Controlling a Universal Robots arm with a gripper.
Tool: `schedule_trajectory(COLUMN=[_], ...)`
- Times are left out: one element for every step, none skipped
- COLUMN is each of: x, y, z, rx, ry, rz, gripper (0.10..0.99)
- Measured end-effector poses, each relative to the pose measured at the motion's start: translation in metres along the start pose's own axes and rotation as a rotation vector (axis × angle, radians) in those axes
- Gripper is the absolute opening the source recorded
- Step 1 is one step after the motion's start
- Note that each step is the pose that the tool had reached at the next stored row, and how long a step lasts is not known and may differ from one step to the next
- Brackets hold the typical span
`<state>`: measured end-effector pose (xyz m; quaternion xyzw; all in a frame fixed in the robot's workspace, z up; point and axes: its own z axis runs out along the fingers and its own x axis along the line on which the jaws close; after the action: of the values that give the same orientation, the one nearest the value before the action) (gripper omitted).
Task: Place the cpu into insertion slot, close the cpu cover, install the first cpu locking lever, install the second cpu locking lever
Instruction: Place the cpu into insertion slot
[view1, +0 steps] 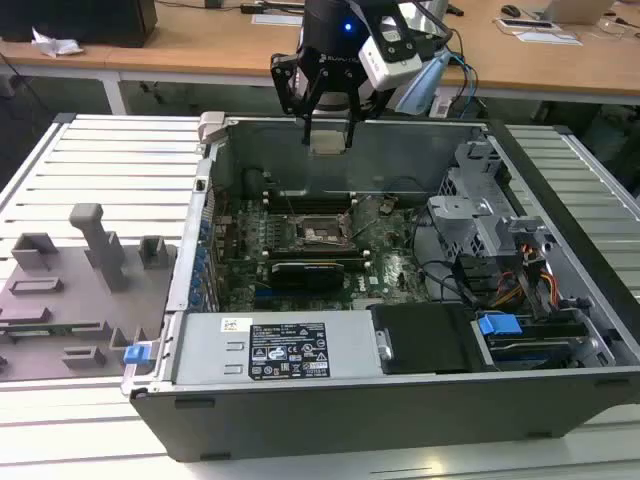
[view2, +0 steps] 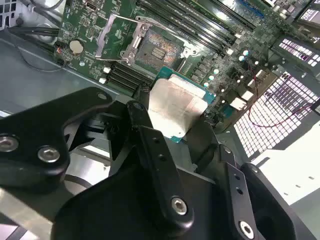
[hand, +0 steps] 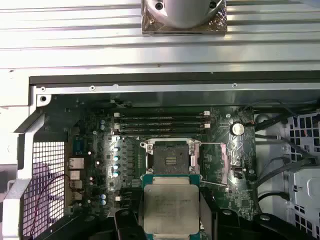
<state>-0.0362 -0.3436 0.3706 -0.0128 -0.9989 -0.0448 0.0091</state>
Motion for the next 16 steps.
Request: schedule_trajectory(x=[0.0000,0.0000,0.0000,0.0000,0.0000,0.0000,0.0000,0.0000,0.0000,0.0000,0.0000,0.0000,0.0000,0.0000,0.0000,0.0000], y=[0.0000,0.0000,0.0000,0.0000,0.0000,0.0000,0.0000,0.0000,0.0000,0.0000,0.0000,0.0000,0.0000,0.0000,0.0000,0.0000], z=[0.0000,0.0000,0.0000,0.0000,0.0000,0.0000,0.0000,0.0000,0.0000,0.0000,0.0000,0.0000,0.0000,0.0000,0.0000,0.0000], rx=[0.000,0.000,0.000,0.000,0.000,0.000,0.000,0.000,0.000,0.000,0.000,0.000,-0.001,-0.001,-0.001,-0.001], ry=[0.0000,-0.0001,-0.0003,-0.0005,-0.0005,-0.0008,-0.0009,-0.0011,-0.0012,-0.0014,-0.0017,-0.0020,-0.0022,-0.0024,-0.0026,-0.0028], rz=[0.000,0.000,0.003,0.005,0.006,0.009,0.010,0.012,0.013,0.016,0.019,0.022,0.024,0.026,0.030,0.031], gripper=[0.541,0.541,0.541,0.541,0.541,0.541,0.541,0.541,0.541,0.541,0.541,0.541,0.541,0.541,0.541,0.541])
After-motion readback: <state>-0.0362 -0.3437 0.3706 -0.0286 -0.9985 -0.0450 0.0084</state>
